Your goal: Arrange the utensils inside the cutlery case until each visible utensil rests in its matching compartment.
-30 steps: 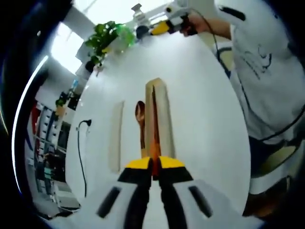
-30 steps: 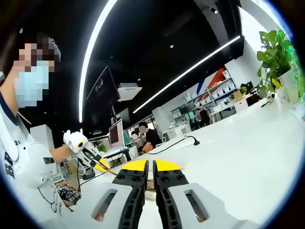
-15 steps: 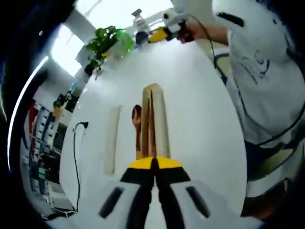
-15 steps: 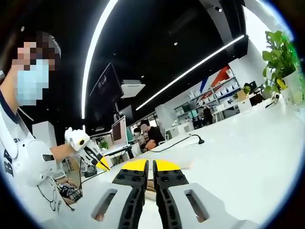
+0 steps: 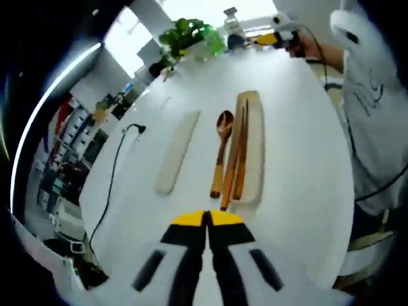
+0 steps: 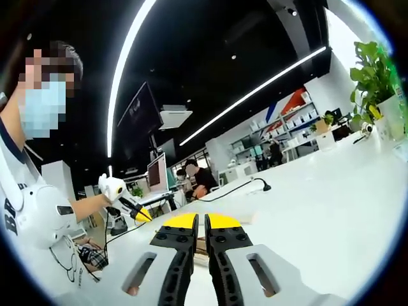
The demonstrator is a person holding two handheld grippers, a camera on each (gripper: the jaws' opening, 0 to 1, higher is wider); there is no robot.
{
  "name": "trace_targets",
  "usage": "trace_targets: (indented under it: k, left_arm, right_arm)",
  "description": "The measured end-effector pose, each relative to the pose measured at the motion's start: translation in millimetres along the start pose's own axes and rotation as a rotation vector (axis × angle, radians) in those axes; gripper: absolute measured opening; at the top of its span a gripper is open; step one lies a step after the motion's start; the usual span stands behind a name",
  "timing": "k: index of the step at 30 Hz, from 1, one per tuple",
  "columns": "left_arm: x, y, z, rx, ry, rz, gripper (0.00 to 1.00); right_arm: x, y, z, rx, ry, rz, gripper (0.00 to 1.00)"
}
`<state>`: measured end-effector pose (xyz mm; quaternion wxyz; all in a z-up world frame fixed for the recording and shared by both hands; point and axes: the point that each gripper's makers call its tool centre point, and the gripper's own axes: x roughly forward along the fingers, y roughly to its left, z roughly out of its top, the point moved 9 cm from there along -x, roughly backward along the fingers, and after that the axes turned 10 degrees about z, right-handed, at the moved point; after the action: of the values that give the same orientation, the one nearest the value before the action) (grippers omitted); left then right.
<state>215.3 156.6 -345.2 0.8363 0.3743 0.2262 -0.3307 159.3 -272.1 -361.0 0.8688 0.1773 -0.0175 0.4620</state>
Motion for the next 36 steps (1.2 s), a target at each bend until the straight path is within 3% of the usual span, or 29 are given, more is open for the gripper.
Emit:
trace_targets:
  k: [3,5,7,10,14,24,31,36]
  left_arm:
    - [4,-5.0,-10.7,-0.359,-0.024,0.013,0.0]
    - [6,-10.6,-11.2,-0.502,-0.114,-0.026,0.0]
    - [9,-14.6,-15.9,-0.584,-0.107,-0.032,0.01]
    - [13,-13.5,-24.1,-0.53,-0.081,0.048,0.03]
    - [13,-20.3,-24.4,-0.613,-0.13,0.025,0.04]
    - [14,-32.4,-27.4,-0.657,-0.153,0.043,0.06]
    - [17,-36.9,-24.0,-0.636,-0.199,0.057,0.08]
    - [21,-38.8,-25.8,-0.639,-0.184,0.037,0.08]
  right_arm:
    - [1,-3,-2.7,0.014,0.003,0.003,0.03]
    - [1,-6,-3.5,0.022,0.003,0.001,0.03]
    - [1,-8,-2.7,0.025,-0.001,-0.007,0.03]
    - [1,-10,3.6,0.018,-0.025,-0.004,0.03]
    - [1,-13,8.0,0.012,-0.034,-0.003,0.04]
    - [6,-21,6.9,0.028,-0.021,0.004,0.04]
    - [12,-22,8.1,0.026,-0.015,0.026,0.04]
    - [13,-21,5.5,0.033,-0.022,0.031,0.04]
